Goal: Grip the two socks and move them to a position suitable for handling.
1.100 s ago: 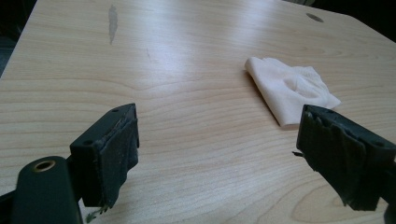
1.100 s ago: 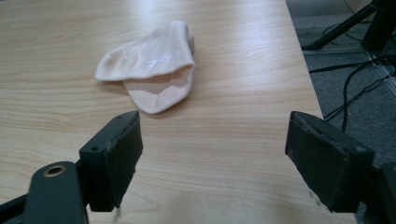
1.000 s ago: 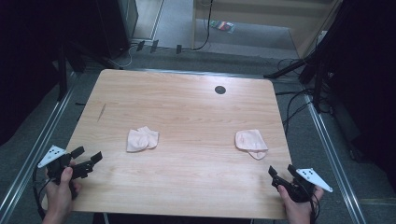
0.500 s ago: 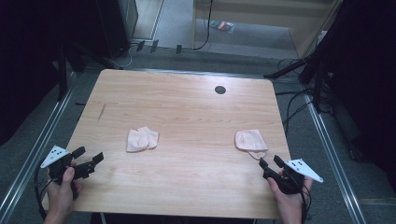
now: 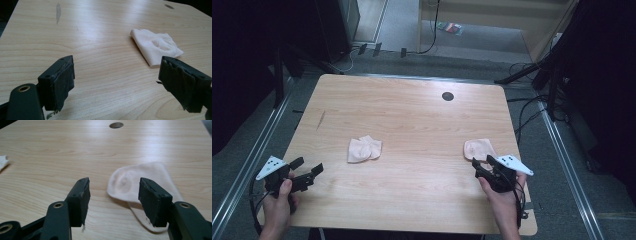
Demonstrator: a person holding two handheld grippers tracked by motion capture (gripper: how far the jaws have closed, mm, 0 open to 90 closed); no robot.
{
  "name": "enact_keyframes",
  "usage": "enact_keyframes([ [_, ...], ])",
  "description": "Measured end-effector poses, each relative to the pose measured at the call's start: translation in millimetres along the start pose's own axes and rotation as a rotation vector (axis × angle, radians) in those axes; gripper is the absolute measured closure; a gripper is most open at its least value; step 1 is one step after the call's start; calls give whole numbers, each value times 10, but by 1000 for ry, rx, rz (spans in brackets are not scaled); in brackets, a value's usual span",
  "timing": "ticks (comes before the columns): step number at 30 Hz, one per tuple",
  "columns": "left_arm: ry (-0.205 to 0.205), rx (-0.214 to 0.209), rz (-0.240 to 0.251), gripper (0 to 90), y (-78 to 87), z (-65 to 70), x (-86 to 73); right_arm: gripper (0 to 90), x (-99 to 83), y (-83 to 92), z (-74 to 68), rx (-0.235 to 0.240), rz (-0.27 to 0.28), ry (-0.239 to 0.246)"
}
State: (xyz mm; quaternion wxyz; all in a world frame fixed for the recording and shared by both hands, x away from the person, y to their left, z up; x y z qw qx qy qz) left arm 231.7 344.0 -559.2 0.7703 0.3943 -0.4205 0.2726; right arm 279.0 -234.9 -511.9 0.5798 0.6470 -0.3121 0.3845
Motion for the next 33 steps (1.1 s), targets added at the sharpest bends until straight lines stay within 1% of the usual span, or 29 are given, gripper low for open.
enact_keyframes([
  [2,-2,1,-1,136,-4,3,0,439,26,-36,-93,20,-2,8],
  [3,-3,1,1,136,-5,4,0,445,44,-63,-171,34,-4,15],
  [4,-3,1,1,136,-5,4,0,445,44,-63,-171,34,-4,15],
  [5,-3,0,3,136,-6,5,-1,450,64,-87,-267,49,-6,24],
  [6,-3,0,3,136,-6,5,-1,450,64,-87,-267,49,-6,24],
  [9,-4,5,3,136,-4,9,0,465,87,-129,-418,73,-6,44],
  [12,-37,36,-6,137,-14,44,3,486,100,-182,-589,106,-11,59],
  [14,-58,53,-15,138,-40,84,11,497,105,-210,-678,123,-15,70],
  [15,-64,55,-19,140,-72,124,29,500,108,-245,-778,135,-18,80],
  [16,-64,55,-19,145,-72,124,29,500,108,-245,-778,135,-18,80],
  [18,-60,28,-19,146,-121,182,56,503,109,-273,-870,146,-24,91],
  [20,-64,16,-33,158,-195,272,88,507,108,-302,-961,156,-26,102],
  [21,-64,-1,-35,169,-232,323,106,513,104,-324,-1018,162,-29,110],
  [22,-61,-20,-29,169,-269,372,124,513,104,-324,-1018,162,-29,110],
  [23,-60,-52,-26,170,-345,457,161,515,100,-346,-1074,170,-36,117],
  [24,-60,-52,-26,171,-345,457,161,515,100,-346,-1074,170,-36,117],
  [25,-62,-79,-30,171,-389,503,180,516,98,-355,-1099,174,-39,119],
  [26,-61,-89,-33,171,-420,529,190,516,96,-365,-1128,179,-40,122],
  [27,-61,-110,-54,170,-505,590,212,515,90,-369,-1155,186,-41,127],
  [28,-61,-110,-54,173,-505,590,212,515,90,-369,-1155,186,-41,127],
  [29,-62,-112,-87,182,-611,654,232,515,80,-372,-1170,191,-43,127],
  [30,-62,-112,-87,188,-611,654,232,515,80,-372,-1170,191,-43,127],
  [31,-71,-107,-113,194,-722,722,249,515,72,-377,-1165,194,-45,132],
  [32,-71,-107,-113,195,-722,722,249,515,72,-377,-1165,194,-45,132],
  [33,-68,-106,-125,195,-793,763,262,514,71,-376,-1159,195,-46,129],
])
Point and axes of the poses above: each handheld gripper's, and its own axes: y roughly backward along the jaws, x roughly out of its top, z roughly to its right, the point moved 2 cm from there along -y, roughly forward along the jaws, and after that the axes turned 12 degrees about -x, right-handed, at the moved point
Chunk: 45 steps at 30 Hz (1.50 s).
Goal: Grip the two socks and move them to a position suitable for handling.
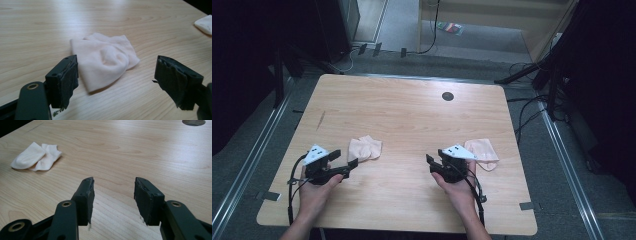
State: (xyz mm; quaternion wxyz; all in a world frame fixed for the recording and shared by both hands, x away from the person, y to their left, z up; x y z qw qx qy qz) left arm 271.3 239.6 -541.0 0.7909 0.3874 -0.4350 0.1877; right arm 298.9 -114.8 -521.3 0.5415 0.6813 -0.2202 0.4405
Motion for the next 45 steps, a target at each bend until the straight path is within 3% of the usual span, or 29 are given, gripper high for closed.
enact_keyframes([
  [4,47,-24,-16,191,-177,54,74,507,-3,27,27,6,5,-21],
  [8,49,37,-43,216,-339,89,102,494,-20,47,46,20,9,-35],
  [10,26,102,-83,258,-422,97,91,491,-30,56,53,25,7,-36],
  [12,24,127,-102,287,-468,95,89,491,-33,64,55,27,5,-32],
  [17,39,138,-131,348,-548,53,70,491,-29,85,55,31,11,-37],
  [19,43,155,-144,396,-572,56,64,490,-31,94,48,35,12,-35],
  [21,48,152,-151,501,-573,60,69,491,-34,97,38,33,12,-35],
  [22,51,149,-151,501,-572,59,69,491,-37,95,35,34,12,-34],
  [24,50,162,-153,620,-569,52,68,491,-43,91,29,34,9,-31],
  [25,53,158,-153,620,-566,43,68,491,-46,90,25,36,7,-30],
  [26,58,167,-154,747,-562,27,69,491,-52,90,11,35,7,-32],
  [27,58,167,-154,807,-562,27,69,491,-52,90,11,35,7,-32],
  [30,63,143,-156,851,-557,10,68,491,-59,98,-14,36,14,-25],
  [36,35,115,-130,871,-523,54,76,493,-55,113,-57,42,24,-17],
  [45,-18,21,-81,872,-431,370,157,493,-40,174,-86,50,43,-16],
])
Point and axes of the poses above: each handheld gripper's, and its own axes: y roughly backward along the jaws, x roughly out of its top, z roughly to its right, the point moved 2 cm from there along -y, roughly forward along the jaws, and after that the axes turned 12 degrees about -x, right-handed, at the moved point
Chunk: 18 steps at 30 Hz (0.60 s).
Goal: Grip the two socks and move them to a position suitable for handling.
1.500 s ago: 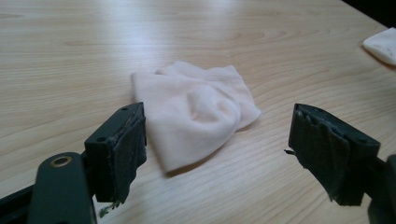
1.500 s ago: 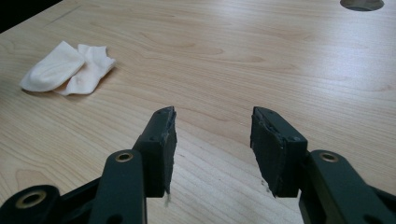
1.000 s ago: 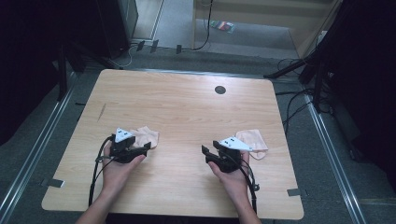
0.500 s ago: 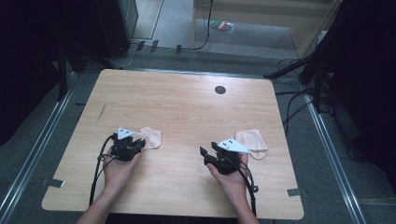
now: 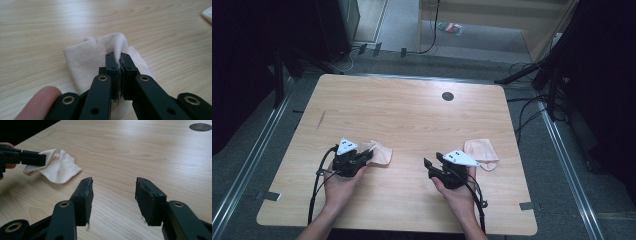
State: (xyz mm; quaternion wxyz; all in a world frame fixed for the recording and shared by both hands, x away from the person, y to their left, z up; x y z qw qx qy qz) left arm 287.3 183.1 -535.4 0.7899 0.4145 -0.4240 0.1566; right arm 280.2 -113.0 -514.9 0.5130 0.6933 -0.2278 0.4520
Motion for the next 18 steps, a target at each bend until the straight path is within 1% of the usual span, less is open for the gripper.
enact_keyframes([
  [1,-11,-22,12,873,20,90,22,493,3,12,-7,4,0,-1],
  [2,-11,-22,12,872,20,90,22,493,3,12,-7,4,0,-1],
  [3,-13,-38,20,872,29,136,33,493,5,17,-11,7,2,-2],
  [4,-17,-53,26,873,42,194,43,492,6,21,-16,10,2,-6],
  [5,-20,-80,30,873,55,274,50,491,6,27,-34,21,2,-9],
  [6,-20,-80,30,873,55,274,50,491,6,27,-34,21,2,-9],
  [7,-14,-113,41,872,65,379,45,490,2,30,-57,22,1,-1],
  [8,-14,-113,41,873,65,379,45,490,2,30,-57,22,1,-1],
  [9,-21,-130,41,873,71,444,41,489,0,33,-64,20,1,3],
  [10,-23,-138,45,873,71,487,38,490,-1,39,-67,17,1,8],
  [12,-33,-177,48,873,71,599,35,489,1,48,-61,10,6,14],
  [13,-47,-205,49,872,68,706,29,490,2,62,-35,4,8,10],
  [14,-47,-205,49,872,68,706,29,490,2,62,-35,4,8,10],
  [15,-56,-228,47,872,61,790,20,490,-1,79,-5,-3,6,2],
  [16,-56,-228,47,872,61,790,20,490,-1,79,-5,-3,6,2],
  [18,-61,-232,48,872,56,834,4,490,-12,95,24,-9,5,1],
])
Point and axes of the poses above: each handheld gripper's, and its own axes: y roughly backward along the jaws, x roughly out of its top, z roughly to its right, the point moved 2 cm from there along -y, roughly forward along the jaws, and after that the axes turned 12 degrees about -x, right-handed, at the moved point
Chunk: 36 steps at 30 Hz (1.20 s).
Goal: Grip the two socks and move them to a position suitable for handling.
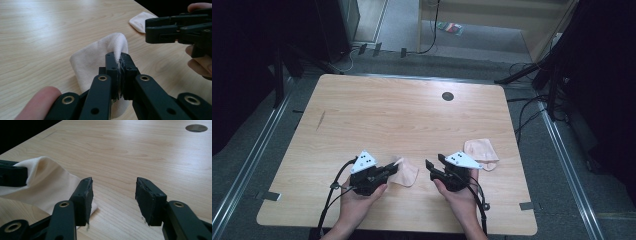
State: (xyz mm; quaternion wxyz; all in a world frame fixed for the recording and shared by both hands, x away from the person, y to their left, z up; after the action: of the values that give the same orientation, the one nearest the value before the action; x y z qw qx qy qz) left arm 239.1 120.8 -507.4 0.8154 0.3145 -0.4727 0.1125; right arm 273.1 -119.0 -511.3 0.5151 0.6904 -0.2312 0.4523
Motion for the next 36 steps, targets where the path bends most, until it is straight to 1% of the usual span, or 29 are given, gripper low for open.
enact_keyframes([
  [3,14,0,7,871,10,-11,-36,490,-32,9,23,-4,-11,-3],
  [4,26,15,4,870,32,-65,-65,497,-56,-15,11,5,-28,-15],
  [6,33,24,6,868,49,-101,-85,511,-65,-39,-5,14,-36,-19],
  [7,41,39,8,866,74,-150,-114,535,-89,-109,-66,44,-55,-19],
  [8,47,46,6,865,92,-183,-132,544,-98,-137,-92,50,-59,-16],
  [9,68,66,11,864,135,-270,-181,549,-111,-174,-135,63,-71,-9],
  [10,68,66,11,862,135,-270,-181,549,-111,-174,-135,63,-71,-9],
  [12,91,82,12,860,174,-357,-221,563,-139,-255,-224,73,-88,20],
  [13,107,92,17,849,209,-426,-251,575,-162,-324,-309,83,-106,37],
  [14,107,92,17,841,209,-426,-251,575,-162,-324,-309,83,-106,37],
  [15,116,91,21,841,228,-455,-259,580,-172,-356,-349,85,-113,43],
  [16,125,90,25,816,241,-478,-264,586,-191,-414,-434,91,-129,60],
  [17,132,92,28,816,257,-499,-267,586,-191,-414,-434,91,-129,60],
  [18,137,94,34,805,274,-520,-269,588,-200,-441,-473,90,-134,69],
  [19,132,103,35,804,311,-555,-268,590,-222,-491,-550,95,-147,81],
  [20,132,103,35,803,311,-555,-268,590,-222,-491,-550,95,-147,81],
  [21,134,111,42,801,347,-584,-270,592,-250,-534,-618,94,-162,110],
  [22,134,111,42,797,347,-584,-270,592,-250,-534,-618,94,-162,110],
  [24,137,124,43,790,394,-616,-286,607,-275,-555,-663,92,-172,136],
  [25,144,121,44,769,419,-637,-300,633,-281,-555,-675,93,-176,138],
  [26,150,122,46,769,445,-660,-315,633,-281,-555,-675,93,-176,138],
  [27,155,128,46,731,471,-681,-330,650,-282,-557,-687,104,-171,150],
  [28,165,129,47,731,496,-701,-344,663,-282,-557,-687,104,-171,150],
  [29,174,125,54,715,519,-723,-355,676,-292,-561,-722,109,-170,176],
  [30,179,124,58,715,543,-738,-363,676,-292,-561,-722,109,-170,176],
  [32,181,134,67,703,588,-768,-367,694,-312,-569,-767,110,-171,203],
  [34,184,147,71,691,633,-807,-370,742,-331,-574,-801,101,-170,220],
  [35,204,154,79,665,680,-850,-375,814,-328,-571,-803,100,-166,226],
  [36,204,154,79,642,680,-850,-375,814,-328,-571,-803,100,-166,226],
])
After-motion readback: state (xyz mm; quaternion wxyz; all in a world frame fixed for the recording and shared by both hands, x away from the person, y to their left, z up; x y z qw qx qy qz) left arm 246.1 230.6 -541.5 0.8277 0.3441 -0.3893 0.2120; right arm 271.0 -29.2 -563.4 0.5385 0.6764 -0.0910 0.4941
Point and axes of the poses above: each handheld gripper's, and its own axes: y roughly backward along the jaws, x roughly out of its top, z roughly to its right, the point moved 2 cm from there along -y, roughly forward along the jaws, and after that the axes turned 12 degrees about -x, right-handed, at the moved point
